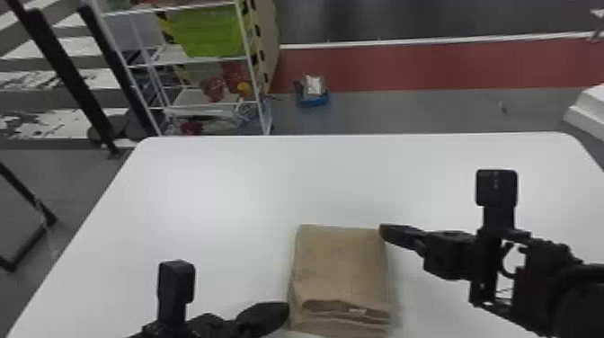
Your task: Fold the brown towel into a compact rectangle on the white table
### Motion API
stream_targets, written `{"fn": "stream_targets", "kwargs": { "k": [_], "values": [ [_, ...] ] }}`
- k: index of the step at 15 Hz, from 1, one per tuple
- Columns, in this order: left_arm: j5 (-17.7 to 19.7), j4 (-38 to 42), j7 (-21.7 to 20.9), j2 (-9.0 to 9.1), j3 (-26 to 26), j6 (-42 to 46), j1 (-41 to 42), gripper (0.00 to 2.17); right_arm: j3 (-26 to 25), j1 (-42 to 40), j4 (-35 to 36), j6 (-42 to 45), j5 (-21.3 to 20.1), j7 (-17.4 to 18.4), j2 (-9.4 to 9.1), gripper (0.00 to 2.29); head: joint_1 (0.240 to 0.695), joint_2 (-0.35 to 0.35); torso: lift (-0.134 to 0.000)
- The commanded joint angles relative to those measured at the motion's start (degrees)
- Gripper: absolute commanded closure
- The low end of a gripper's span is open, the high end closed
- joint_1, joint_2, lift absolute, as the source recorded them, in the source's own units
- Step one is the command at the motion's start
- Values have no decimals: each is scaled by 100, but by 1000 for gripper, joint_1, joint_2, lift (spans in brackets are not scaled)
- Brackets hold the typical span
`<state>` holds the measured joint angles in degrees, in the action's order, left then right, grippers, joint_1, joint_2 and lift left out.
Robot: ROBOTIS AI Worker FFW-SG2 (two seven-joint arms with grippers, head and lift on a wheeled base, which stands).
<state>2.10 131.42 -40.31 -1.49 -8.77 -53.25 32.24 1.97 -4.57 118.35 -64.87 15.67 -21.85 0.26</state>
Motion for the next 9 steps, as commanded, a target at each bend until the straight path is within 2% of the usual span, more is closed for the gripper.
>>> {"fn": "stream_targets", "kwargs": {
  "k": [1, 4, 6, 9],
  "values": [
    [115, 217, -144, 18, -11, -472, 116, 2081, 101, 193, -233, 215, -3, -39, 0, 1396, 695, 144, -124],
    [133, 252, -170, 44, -20, -560, 177, 2081, 93, 131, -216, 268, 32, -188, 0, 1393, 695, 144, -124],
    [141, 358, -117, 53, -125, -490, 177, 2084, -13, -97, 66, 251, 94, -276, 9, 1396, 695, 149, -124],
    [449, 445, -65, 141, -415, 723, 239, 2084, -312, -519, 716, 128, 199, -417, 35, 1396, 695, 157, -124]
  ]
}}
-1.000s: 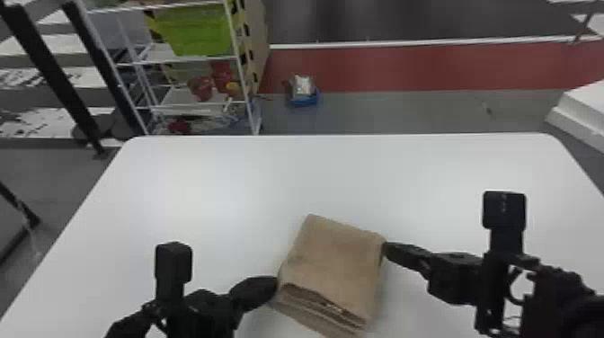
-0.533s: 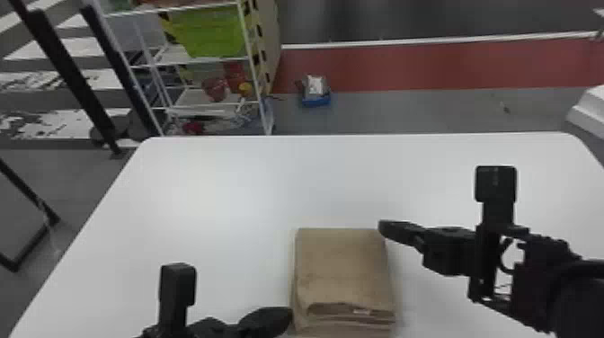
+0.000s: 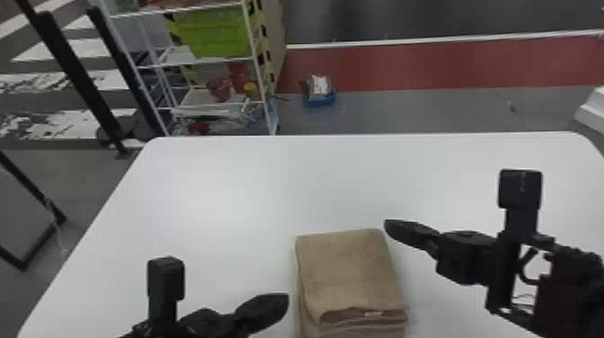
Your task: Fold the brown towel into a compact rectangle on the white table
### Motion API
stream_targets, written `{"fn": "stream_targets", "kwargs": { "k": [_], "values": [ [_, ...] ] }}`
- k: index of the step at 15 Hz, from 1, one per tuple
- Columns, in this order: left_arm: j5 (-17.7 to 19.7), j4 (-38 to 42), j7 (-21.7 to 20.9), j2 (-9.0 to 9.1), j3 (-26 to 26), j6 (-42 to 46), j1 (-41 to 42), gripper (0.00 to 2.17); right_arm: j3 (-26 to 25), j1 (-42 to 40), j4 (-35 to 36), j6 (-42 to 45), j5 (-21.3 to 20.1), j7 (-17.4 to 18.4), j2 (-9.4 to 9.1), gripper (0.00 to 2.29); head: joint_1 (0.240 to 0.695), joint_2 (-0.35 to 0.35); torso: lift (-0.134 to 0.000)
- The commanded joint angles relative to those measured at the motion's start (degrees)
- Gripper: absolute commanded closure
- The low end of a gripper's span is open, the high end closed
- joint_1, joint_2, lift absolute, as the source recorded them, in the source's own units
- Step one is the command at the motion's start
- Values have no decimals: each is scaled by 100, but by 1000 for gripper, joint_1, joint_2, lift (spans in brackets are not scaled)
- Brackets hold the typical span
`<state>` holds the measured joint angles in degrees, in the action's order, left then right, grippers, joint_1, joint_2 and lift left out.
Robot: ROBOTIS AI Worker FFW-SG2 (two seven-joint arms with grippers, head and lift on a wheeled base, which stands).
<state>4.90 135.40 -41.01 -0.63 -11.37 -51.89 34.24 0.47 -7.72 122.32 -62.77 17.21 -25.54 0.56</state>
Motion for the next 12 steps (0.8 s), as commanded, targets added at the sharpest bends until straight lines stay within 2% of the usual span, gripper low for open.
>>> {"fn": "stream_targets", "kwargs": {
  "k": [1, 3, 4, 6, 9, 12],
  "values": [
    [292, 136, 14, 78, -226, 622, 39, 2084, -275, -345, 539, -83, 36, -57, 14, 1396, 695, 157, -124],
    [775, 259, -126, 78, -358, 693, 144, 2084, -565, -740, 811, 146, -7, -127, 31, 1393, 695, 149, -124],
    [899, 277, -196, 78, -314, 693, 215, 2084, -662, -951, 820, 515, 36, -206, 40, 1396, 695, 137, -124],
    [899, 136, -284, 78, -111, 710, 259, 2084, -653, -1311, 750, 1130, 80, -382, 40, 1396, 695, 85, -124],
    [828, 22, -302, 78, 64, 693, 232, 2084, -143, -1918, 723, 3046, -43, -417, 40, 1396, 695, 47, -124],
    [749, -40, -196, 78, 47, 657, 171, 2084, 243, -2085, 609, 3239, -87, -443, 84, 1396, 695, 70, -124]
  ]
}}
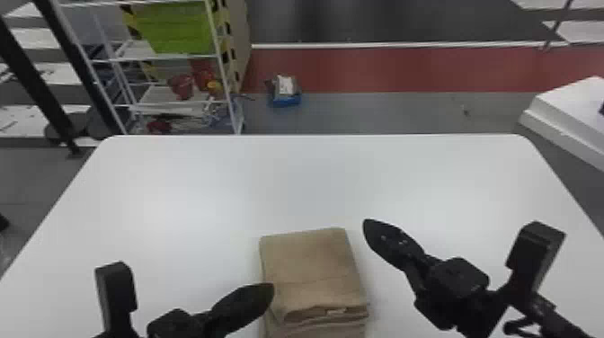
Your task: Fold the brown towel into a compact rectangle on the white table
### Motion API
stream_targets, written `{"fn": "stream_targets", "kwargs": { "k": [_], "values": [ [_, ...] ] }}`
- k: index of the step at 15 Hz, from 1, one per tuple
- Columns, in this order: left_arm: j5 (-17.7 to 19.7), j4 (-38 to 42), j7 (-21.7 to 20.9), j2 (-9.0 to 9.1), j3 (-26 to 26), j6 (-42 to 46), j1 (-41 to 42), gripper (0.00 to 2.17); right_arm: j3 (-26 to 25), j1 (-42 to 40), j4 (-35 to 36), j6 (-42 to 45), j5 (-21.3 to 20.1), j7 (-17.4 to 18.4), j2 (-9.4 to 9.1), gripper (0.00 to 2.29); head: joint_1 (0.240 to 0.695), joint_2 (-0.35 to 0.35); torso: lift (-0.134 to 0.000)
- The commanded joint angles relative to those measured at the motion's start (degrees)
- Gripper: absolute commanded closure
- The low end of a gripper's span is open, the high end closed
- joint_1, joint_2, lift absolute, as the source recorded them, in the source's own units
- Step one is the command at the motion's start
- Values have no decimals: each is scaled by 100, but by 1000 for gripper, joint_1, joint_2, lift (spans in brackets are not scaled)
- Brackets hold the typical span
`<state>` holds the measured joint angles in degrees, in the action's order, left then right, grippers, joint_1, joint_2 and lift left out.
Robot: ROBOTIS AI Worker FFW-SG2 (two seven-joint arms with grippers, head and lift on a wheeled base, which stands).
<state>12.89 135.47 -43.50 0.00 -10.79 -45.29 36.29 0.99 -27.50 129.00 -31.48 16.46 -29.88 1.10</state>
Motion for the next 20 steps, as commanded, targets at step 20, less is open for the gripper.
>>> {"fn": "stream_targets", "kwargs": {
  "k": [20],
  "values": [
    [-331, -776, 536, 15, -81, 1123, -333, 2084, 1263, -203, -1835, 1007, -64, -79, 329, 1396, 695, 304, -124]
  ]
}}
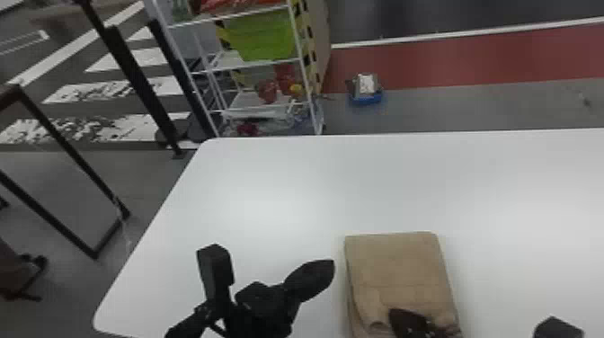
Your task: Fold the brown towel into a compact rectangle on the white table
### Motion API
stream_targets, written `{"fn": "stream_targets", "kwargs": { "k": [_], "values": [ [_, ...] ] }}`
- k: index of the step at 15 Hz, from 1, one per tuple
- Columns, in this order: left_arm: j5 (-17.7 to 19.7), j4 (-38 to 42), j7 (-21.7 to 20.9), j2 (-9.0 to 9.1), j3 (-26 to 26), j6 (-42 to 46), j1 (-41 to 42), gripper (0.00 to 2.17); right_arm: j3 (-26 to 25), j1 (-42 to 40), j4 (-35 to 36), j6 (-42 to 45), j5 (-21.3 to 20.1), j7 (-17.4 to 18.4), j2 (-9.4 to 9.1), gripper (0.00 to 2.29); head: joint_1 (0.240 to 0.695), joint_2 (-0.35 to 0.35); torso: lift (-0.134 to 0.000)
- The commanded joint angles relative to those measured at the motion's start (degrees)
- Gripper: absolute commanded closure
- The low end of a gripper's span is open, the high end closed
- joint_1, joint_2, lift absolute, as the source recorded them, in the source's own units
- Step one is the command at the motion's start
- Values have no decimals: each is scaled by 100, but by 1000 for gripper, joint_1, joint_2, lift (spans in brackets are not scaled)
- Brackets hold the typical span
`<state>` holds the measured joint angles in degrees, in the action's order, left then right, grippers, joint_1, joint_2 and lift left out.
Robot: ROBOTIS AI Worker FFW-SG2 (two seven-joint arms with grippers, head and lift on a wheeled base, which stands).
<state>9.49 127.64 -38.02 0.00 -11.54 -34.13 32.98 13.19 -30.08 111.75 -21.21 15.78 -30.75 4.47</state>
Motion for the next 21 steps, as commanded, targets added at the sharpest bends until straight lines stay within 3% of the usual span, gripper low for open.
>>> {"fn": "stream_targets", "kwargs": {
  "k": [1, 12, 16, 17, 20, 21],
  "values": [
    [9, 15, -12, 15, -15, 7, -2, 2084, 78, 117, -215, -20, 4, 8, -25, 1396, 695, 306, -124],
    [53, 86, -100, 15, -33, 77, 60, 2084, 438, 635, -532, 173, 40, 430, -122, 1396, 695, 330, -124],
    [220, 244, -109, 15, -138, 148, 121, 2084, 192, 310, -92, 261, 224, 316, -87, 1369, 695, 338, -124],
    [272, 261, -82, 15, -173, 165, 121, 2084, -36, 125, 215, 261, 338, 210, -69, 1224, 695, 336, -124],
    [299, 270, 120, 15, -182, 482, 113, 2084, -713, -147, 980, 244, 523, -45, -52, 262, 695, 294, -124],
    [299, 279, 243, 15, -156, 552, 104, 1936, -994, -138, 1147, 279, 505, -45, -52, 100, 695, 272, -124]
  ]
}}
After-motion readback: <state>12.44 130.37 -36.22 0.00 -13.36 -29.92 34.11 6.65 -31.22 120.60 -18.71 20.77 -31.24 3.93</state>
